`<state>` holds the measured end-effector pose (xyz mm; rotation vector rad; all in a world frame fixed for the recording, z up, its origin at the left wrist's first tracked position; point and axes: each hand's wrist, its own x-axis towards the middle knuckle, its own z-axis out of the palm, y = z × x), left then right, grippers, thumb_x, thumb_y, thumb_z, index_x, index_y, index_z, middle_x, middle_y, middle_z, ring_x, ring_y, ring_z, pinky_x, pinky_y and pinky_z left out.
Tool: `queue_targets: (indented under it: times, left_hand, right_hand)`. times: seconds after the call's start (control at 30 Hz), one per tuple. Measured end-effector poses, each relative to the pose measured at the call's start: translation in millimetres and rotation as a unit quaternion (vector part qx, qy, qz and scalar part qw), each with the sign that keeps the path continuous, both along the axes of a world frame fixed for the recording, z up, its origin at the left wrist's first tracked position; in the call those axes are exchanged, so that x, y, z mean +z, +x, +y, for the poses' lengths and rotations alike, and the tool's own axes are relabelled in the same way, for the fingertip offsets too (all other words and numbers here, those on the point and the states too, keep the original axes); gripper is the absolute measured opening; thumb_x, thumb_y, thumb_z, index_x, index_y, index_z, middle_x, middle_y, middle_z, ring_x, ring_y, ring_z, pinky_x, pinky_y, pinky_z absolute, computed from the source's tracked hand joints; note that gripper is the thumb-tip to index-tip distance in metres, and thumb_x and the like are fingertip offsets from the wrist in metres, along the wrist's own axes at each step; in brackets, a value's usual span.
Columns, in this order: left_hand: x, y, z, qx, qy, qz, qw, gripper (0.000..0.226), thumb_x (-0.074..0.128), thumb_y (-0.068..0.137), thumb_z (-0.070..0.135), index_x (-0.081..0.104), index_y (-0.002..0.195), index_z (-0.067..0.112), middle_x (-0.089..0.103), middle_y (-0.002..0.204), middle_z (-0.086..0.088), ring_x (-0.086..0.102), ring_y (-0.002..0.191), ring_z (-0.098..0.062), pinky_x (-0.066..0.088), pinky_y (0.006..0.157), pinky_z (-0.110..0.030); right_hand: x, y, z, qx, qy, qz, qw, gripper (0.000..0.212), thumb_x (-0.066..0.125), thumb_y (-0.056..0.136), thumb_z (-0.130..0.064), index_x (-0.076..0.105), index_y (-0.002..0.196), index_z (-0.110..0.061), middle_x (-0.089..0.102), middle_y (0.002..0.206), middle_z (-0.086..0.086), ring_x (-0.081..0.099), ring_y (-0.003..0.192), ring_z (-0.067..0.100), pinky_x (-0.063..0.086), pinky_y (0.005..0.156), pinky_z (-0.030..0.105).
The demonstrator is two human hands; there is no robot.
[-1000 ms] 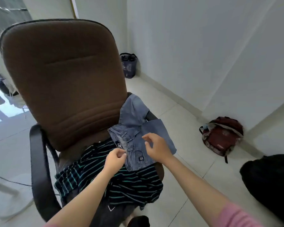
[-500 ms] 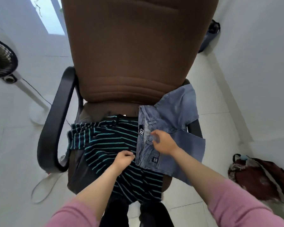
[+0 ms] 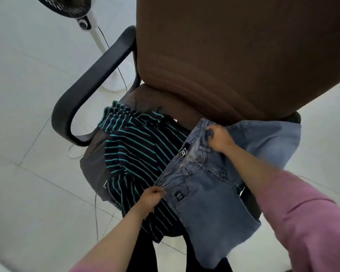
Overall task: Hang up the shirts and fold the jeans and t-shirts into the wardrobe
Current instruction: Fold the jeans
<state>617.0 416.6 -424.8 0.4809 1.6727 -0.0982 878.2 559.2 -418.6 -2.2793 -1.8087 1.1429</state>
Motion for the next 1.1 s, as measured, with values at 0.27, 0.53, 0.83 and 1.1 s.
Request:
queue_targets:
  times: [0.27, 0.53, 0.83, 1.1]
  left_hand:
    - [-31.6, 19.1, -24.8, 0.149, 0.094, 0.059, 0.983, 0.007, 0.064, 0.088, 0.009, 0.065, 0.094, 0.009, 0.061, 0.084, -0.003, 0.053, 0.071, -0.013, 0.048, 0.088, -0.038]
    - [-37.2, 19.1, -36.2, 0.220, 0.147, 0.038, 0.964, 0.019, 0.068, 0.080, -0.007, 0.063, 0.083, 0.011, 0.052, 0.063, -0.007, 0.047, 0.054, -0.016, 0.042, 0.046, -0.020]
    - [-9.2, 20.7, -33.9, 0.287, 0.134, 0.026, 0.948, 0.026, 0.059, 0.083, -0.009, 0.066, 0.102, 0.008, 0.061, 0.086, -0.011, 0.058, 0.071, -0.018, 0.048, 0.055, -0.022]
    - [56.9, 17.4, -26.0, 0.225, 0.268, 0.036, 0.936, 0.025, 0.055, 0.085, -0.009, 0.065, 0.097, 0.010, 0.060, 0.091, -0.008, 0.048, 0.061, -0.018, 0.041, 0.053, -0.025]
  right_hand:
    - [-65.2, 15.5, 34.0, 0.058, -0.012, -0.009, 0.998, 0.048, 0.066, 0.082, -0.003, 0.053, 0.128, -0.010, 0.043, 0.138, 0.014, 0.043, 0.125, 0.034, 0.042, 0.102, 0.042]
    - [-79.3, 22.7, 42.6, 0.144, -0.014, -0.035, 0.989, 0.046, 0.078, 0.074, -0.013, 0.048, 0.109, -0.017, 0.037, 0.124, 0.014, 0.050, 0.104, 0.034, 0.047, 0.091, 0.042]
    - [-24.4, 40.1, 51.7, 0.295, -0.013, -0.050, 0.954, 0.026, 0.048, 0.075, 0.011, 0.049, 0.080, -0.015, 0.046, 0.085, 0.009, 0.055, 0.077, 0.035, 0.047, 0.069, 0.041]
    - [78.0, 37.9, 20.7, 0.366, 0.082, -0.103, 0.921, 0.022, 0.053, 0.082, 0.000, 0.065, 0.085, -0.018, 0.043, 0.089, 0.000, 0.055, 0.086, 0.028, 0.034, 0.064, 0.030]
